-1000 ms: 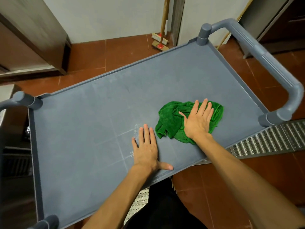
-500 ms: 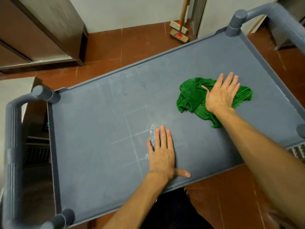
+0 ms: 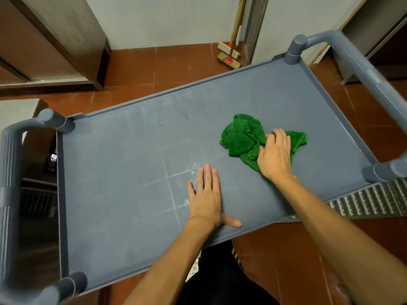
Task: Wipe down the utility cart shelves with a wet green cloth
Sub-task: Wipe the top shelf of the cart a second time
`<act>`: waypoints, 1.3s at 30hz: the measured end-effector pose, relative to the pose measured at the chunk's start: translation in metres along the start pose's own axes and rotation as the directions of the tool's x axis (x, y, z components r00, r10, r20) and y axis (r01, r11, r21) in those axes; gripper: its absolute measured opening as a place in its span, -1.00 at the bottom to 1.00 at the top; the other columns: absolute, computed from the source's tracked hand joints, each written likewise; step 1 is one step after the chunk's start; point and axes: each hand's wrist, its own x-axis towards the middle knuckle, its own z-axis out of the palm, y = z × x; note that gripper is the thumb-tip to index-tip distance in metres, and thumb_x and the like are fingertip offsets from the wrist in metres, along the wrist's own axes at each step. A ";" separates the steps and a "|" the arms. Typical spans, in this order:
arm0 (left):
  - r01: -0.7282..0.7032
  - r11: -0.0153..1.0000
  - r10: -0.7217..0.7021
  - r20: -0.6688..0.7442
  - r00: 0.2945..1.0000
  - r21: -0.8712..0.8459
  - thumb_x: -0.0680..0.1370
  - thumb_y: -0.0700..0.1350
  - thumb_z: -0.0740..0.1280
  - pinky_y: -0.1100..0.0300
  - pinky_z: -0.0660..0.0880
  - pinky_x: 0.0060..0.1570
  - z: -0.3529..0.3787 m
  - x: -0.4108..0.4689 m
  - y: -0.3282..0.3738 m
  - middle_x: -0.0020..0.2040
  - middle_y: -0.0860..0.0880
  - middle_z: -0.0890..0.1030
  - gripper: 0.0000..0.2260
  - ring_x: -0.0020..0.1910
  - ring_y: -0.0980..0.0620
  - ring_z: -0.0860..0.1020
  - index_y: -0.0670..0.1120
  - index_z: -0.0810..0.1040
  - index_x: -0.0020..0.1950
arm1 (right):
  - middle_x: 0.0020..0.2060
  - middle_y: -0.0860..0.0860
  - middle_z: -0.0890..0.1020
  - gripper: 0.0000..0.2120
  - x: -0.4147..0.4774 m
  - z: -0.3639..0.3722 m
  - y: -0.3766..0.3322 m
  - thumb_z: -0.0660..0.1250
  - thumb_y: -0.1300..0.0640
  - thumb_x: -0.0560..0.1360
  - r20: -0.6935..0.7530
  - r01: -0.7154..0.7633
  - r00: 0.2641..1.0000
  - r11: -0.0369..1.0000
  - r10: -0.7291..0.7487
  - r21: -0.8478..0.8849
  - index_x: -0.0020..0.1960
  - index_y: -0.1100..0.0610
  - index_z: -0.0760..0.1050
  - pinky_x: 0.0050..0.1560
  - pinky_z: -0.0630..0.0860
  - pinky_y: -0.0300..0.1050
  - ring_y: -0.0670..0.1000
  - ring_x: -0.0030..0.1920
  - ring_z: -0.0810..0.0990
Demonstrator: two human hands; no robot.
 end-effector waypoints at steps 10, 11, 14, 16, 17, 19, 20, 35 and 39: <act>-0.079 0.961 0.012 -0.245 0.969 -0.264 0.24 0.62 0.10 -0.17 -0.05 0.55 0.009 -0.017 -0.039 0.64 -0.15 -0.13 0.18 0.62 -0.13 -0.15 -0.12 0.03 0.63 | 0.47 0.33 0.23 -0.63 -0.083 -0.031 0.017 0.36 0.07 0.55 0.152 0.059 0.985 0.992 -0.076 0.112 0.26 0.28 0.49 0.52 0.09 0.18 0.31 0.52 0.14; -0.090 0.945 -0.008 -0.299 0.954 -0.313 0.32 0.57 0.06 -0.15 0.00 0.55 0.010 -0.021 -0.049 0.64 -0.17 -0.03 0.07 0.63 -0.14 -0.07 -0.14 0.12 0.61 | 0.47 0.36 0.22 -0.64 -0.092 -0.036 0.020 0.38 0.07 0.55 0.123 0.044 0.991 0.991 -0.060 0.128 0.26 0.25 0.50 0.50 0.11 0.22 0.34 0.51 0.14; -0.101 0.904 -0.098 -0.432 0.897 -0.414 0.52 0.31 0.09 -0.10 0.22 0.50 0.020 -0.032 -0.084 0.51 -0.27 0.33 -0.26 0.52 -0.23 0.28 -0.22 0.39 0.47 | 0.44 0.37 0.21 -0.65 -0.109 -0.050 0.020 0.35 0.11 0.56 0.071 -0.047 0.997 0.975 0.032 0.218 0.31 0.19 0.48 0.45 0.22 0.26 0.36 0.46 0.20; -0.048 0.908 -0.153 -0.438 0.886 -0.415 0.52 0.16 0.12 -0.08 0.28 0.44 0.028 -0.045 -0.107 0.41 -0.26 0.45 -0.39 0.42 -0.26 0.39 -0.23 0.45 0.41 | 0.44 0.35 0.19 -0.63 -0.114 -0.055 0.014 0.31 0.14 0.58 0.095 -0.112 0.991 0.960 0.090 0.256 0.37 0.18 0.43 0.44 0.26 0.21 0.35 0.44 0.23; -0.014 0.911 -0.181 -0.429 0.885 -0.413 0.50 0.09 0.15 -0.08 0.30 0.41 0.031 -0.052 -0.117 0.38 -0.24 0.47 -0.43 0.38 -0.26 0.41 -0.22 0.45 0.40 | 0.44 0.35 0.19 -0.61 -0.114 -0.055 0.010 0.29 0.14 0.60 0.102 -0.134 0.989 0.959 0.112 0.249 0.40 0.18 0.41 0.44 0.25 0.20 0.35 0.45 0.22; 0.041 0.907 -0.239 -0.432 0.870 -0.419 0.46 -0.03 0.21 -0.10 0.34 0.37 0.037 -0.067 -0.132 0.35 -0.21 0.48 -0.48 0.34 -0.24 0.43 -0.21 0.46 0.38 | 0.43 0.34 0.22 -0.59 -0.111 -0.048 0.000 0.25 0.13 0.62 0.099 -0.172 0.983 0.962 0.154 0.210 0.46 0.13 0.35 0.44 0.24 0.21 0.33 0.45 0.21; 0.052 0.902 -0.260 -0.445 0.857 -0.428 0.45 -0.07 0.23 -0.09 0.35 0.37 0.040 -0.074 -0.137 0.34 -0.21 0.49 -0.50 0.32 -0.23 0.44 -0.21 0.48 0.37 | 0.41 0.34 0.26 -0.58 -0.108 -0.044 -0.007 0.23 0.13 0.63 0.093 -0.184 0.981 0.963 0.169 0.195 0.47 0.12 0.34 0.42 0.24 0.20 0.33 0.44 0.22; -0.043 0.836 -0.267 -0.474 0.839 -0.547 0.50 -0.14 0.24 0.10 0.28 0.41 0.041 -0.092 -0.140 0.35 -0.17 0.53 -0.55 0.34 -0.16 0.47 -0.20 0.49 0.38 | 0.35 0.18 0.40 -0.48 -0.126 -0.019 -0.156 0.22 0.24 0.54 0.403 0.400 0.798 0.894 -0.449 0.202 0.46 -0.07 0.36 0.23 0.46 0.12 0.26 0.26 0.43; -0.066 0.820 -0.278 -0.497 0.822 -0.568 0.51 -0.18 0.20 0.15 0.30 0.37 0.038 -0.093 -0.143 0.33 -0.14 0.55 -0.58 0.30 -0.14 0.50 -0.18 0.50 0.36 | 0.37 0.14 0.38 -0.45 -0.151 -0.029 -0.161 0.20 0.29 0.51 0.436 0.530 0.711 0.827 -0.553 0.184 0.46 -0.06 0.36 0.19 0.48 0.14 0.22 0.29 0.39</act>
